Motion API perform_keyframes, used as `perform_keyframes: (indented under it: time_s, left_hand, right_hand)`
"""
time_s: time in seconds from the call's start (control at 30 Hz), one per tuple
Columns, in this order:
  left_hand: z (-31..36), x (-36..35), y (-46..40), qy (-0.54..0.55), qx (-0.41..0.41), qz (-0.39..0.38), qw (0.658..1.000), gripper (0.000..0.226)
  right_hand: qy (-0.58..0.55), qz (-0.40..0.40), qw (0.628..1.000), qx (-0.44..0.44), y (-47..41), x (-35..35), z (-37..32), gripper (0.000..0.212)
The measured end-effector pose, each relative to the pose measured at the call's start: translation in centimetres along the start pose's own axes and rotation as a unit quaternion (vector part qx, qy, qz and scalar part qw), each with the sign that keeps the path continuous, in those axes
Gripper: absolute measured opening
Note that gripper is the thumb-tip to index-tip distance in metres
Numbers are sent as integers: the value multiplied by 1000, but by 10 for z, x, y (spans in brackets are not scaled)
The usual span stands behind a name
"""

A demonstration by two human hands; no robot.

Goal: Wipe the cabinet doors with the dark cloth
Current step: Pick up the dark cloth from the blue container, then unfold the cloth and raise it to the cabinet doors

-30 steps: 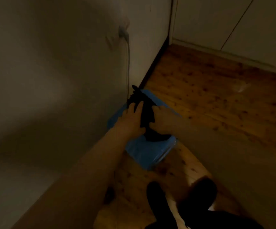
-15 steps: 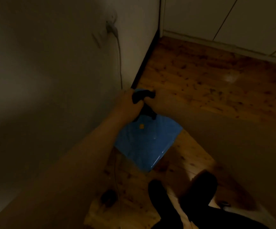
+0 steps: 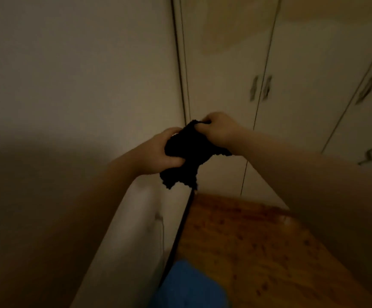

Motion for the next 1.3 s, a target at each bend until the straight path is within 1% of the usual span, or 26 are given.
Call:
perform_keyframes:
  time_s: [0.07, 0.1, 0.17, 0.23, 0.3, 0.37, 0.4, 0.43, 0.47, 0.5, 0.57, 0.6, 0.67, 0.73, 0.8, 0.87, 0.9, 0.93, 0.97, 1.0, 1.07, 1.13, 1.2, 1.23, 1.27, 1.3]
  left_hand:
    - [34, 35, -5, -93, -24, 35, 995, 74]
    - [45, 53, -7, -152, -8, 70, 986, 66]
    - [71, 89, -6, -275, 38, 150, 949, 40]
    - [105, 116, -3, -329, 68, 195, 921, 45]
    - [140, 133, -4, -289, 49, 232, 927, 59]
    - [182, 145, -5, -167, -20, 280, 945, 54]
    - [200, 147, -7, -88, -48, 280, 955, 46]
    - [216, 145, -16, -17, -64, 255, 965, 40]
    - [227, 139, -23, 37, -68, 219, 973, 40]
    - [237, 137, -35, 58, -71, 198, 976, 45]
    - [254, 140, -53, 20, -84, 205, 975, 55]
    - [261, 146, -62, -8, -86, 224, 971, 55]
    - [272, 158, -84, -49, -94, 253, 962, 46]
    - [289, 166, -106, -131, -122, 274, 945, 35]
    - [302, 173, -133, -205, -140, 286, 925, 26]
    - [305, 185, -157, -220, -127, 301, 919, 24]
    - [304, 192, -168, -209, -118, 308, 921, 25]
    - [304, 197, -179, -194, -109, 317, 922, 27]
    - [304, 202, -189, -176, -103, 329, 922, 28]
    - [304, 206, -197, -154, -95, 340, 923, 28]
    - [303, 212, -216, -110, -77, 348, 928, 28]
    - [304, 219, -232, -120, -55, 348, 928, 28]
    - [304, 227, -246, -146, -28, 346, 926, 26]
    - [304, 229, -253, -158, -18, 334, 929, 24]
    - [304, 230, -261, -171, -13, 311, 935, 23]
    - [303, 227, -270, -189, -15, 279, 941, 24]
  right_hand:
    - [-51, 22, 998, 13, 9, 39, -41, 34]
    - [-74, 31, 997, 21, 15, 55, -57, 34]
    - [-124, 51, 991, 29, 27, 86, -87, 34]
    - [-160, 72, 983, 50, 39, 117, -115, 32]
    - [-200, 92, 973, 74, 44, 142, -135, 29]
    - [-233, 111, 961, 94, 44, 165, -150, 28]
    - [-241, 119, 958, 98, 43, 173, -154, 30]
    - [-245, 121, 956, 103, 40, 182, -159, 32]
    - [-243, 120, 957, 104, 37, 186, -162, 33]
    - [-236, 118, 959, 104, 32, 194, -167, 34]
    - [-227, 113, 960, 116, 21, 209, -174, 34]
    - [-228, 118, 959, 122, 12, 221, -177, 34]
    - [-237, 122, 955, 129, -8, 245, -179, 31]
    - [-248, 122, 951, 134, -31, 269, -179, 24]
    - [-187, 147, 961, 144, -53, 300, -181, 28]
    - [-10, 181, 968, 173, -62, 328, -190, 31]
    - [110, 200, 953, 197, -64, 337, -197, 28]
    - [215, 215, 927, 220, -66, 343, -204, 27]
    - [275, 223, 905, 238, -67, 347, -208, 29]
    - [295, 224, 895, 247, -71, 352, -210, 34]
    - [271, 198, 910, 245, -80, 363, -207, 48]
    - [251, 152, 929, 227, -91, 370, -202, 64]
    - [248, 84, 941, 214, -96, 372, -199, 73]
    - [268, 59, 940, 203, -99, 372, -194, 74]
    - [312, 54, 928, 197, -103, 374, -190, 73]
    - [381, 70, 902, 193, -108, 377, -185, 69]
Point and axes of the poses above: each hand's wrist, its own y-axis away from the middle knuckle, its own x-axis out of the back of the hand, z = x × y, the point moved 10 cm from there along -y, towards the middle knuckle, and after that the axes turned 14 degrees about -y, right-handed, at the moved point
